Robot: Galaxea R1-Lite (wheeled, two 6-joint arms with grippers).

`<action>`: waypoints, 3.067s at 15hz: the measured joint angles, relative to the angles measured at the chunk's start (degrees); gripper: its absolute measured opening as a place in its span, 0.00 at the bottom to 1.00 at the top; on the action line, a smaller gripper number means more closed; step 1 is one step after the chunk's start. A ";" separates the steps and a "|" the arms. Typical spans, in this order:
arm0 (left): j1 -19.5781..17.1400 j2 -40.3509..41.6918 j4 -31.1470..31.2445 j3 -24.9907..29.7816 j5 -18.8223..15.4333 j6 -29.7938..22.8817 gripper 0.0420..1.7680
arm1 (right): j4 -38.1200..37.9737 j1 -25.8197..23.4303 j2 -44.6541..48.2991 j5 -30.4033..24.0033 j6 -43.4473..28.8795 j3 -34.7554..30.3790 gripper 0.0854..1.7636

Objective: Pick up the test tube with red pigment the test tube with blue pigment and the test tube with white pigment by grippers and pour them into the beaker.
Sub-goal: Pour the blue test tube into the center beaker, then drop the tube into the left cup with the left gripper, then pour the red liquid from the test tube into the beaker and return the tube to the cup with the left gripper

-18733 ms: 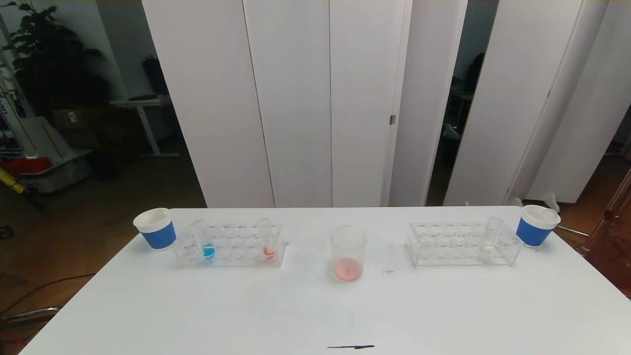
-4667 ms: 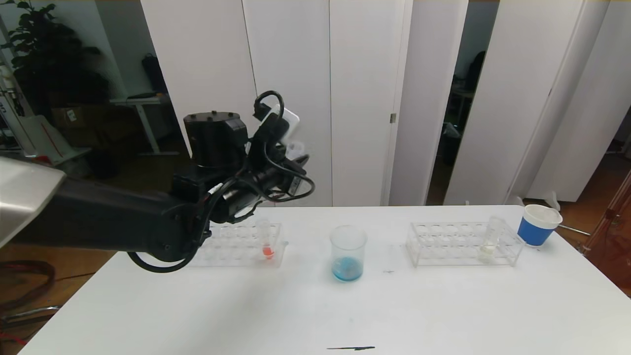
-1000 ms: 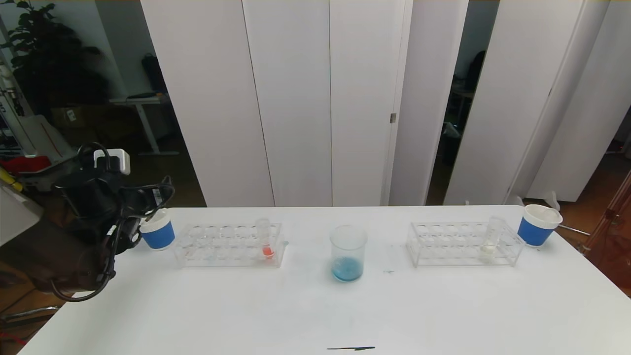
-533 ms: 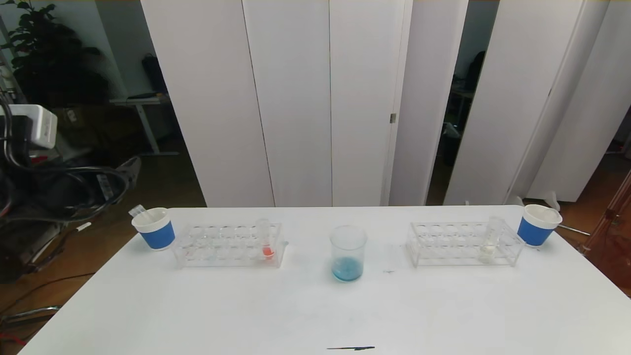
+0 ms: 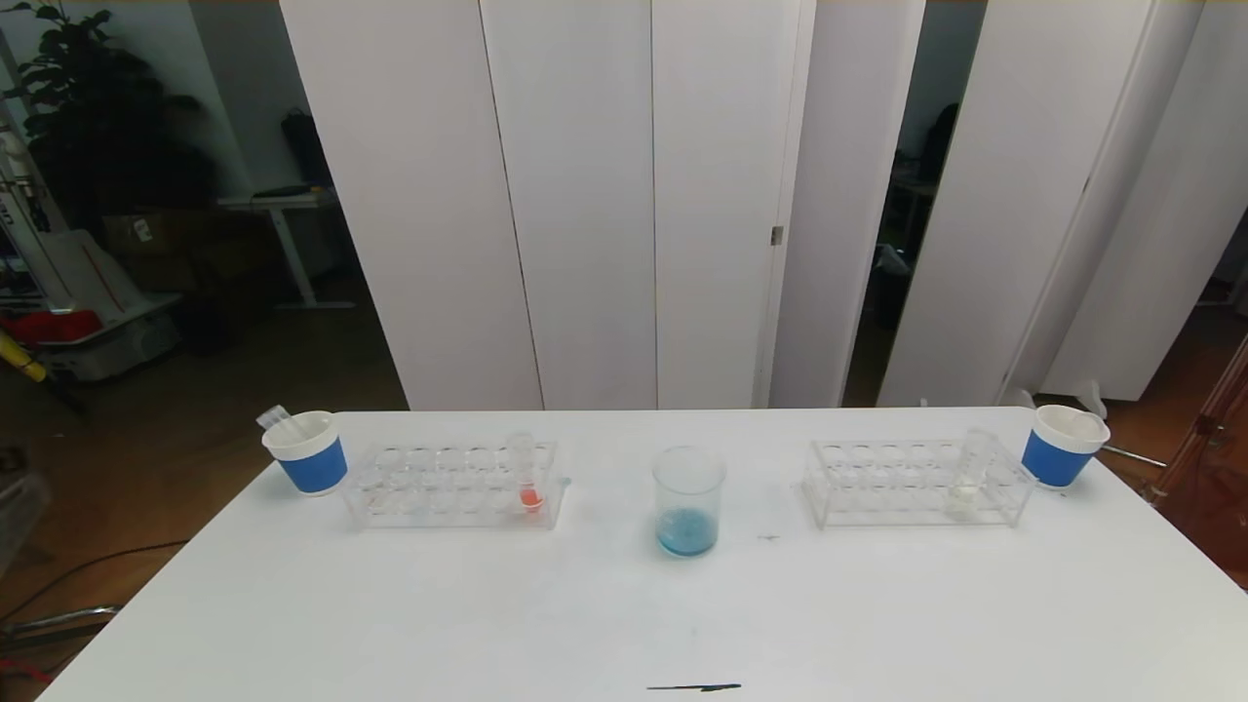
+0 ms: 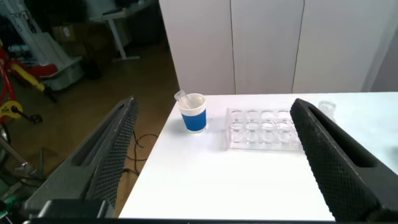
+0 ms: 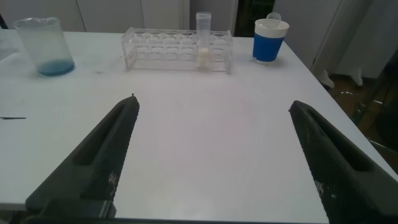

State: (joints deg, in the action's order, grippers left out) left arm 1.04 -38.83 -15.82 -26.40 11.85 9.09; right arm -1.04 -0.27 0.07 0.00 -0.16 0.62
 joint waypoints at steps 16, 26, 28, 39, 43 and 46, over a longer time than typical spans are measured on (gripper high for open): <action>-0.83 38.88 9.65 24.21 -11.25 -2.54 0.99 | -0.01 0.00 0.00 0.00 -0.02 0.00 0.98; -0.83 39.01 15.85 26.40 -12.97 -3.25 0.99 | -0.01 0.00 0.00 0.00 -0.02 0.00 0.98; -0.85 39.01 15.98 26.40 -13.01 -2.93 0.99 | -0.01 0.00 0.00 0.00 -0.02 0.00 0.98; -0.85 38.99 15.73 26.25 -13.19 -3.08 0.99 | -0.01 0.00 0.00 0.00 -0.02 0.00 0.98; -0.82 38.99 16.94 21.97 -13.52 -3.08 0.99 | -0.01 0.00 0.00 0.00 0.00 0.00 0.98; -0.77 37.49 20.26 15.43 -13.63 -3.06 0.99 | -0.01 0.00 0.00 0.00 -0.05 0.00 0.98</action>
State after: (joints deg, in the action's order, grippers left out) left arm 0.27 -1.34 4.44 -10.97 -1.78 6.03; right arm -1.05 -0.27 0.07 0.00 -0.21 0.62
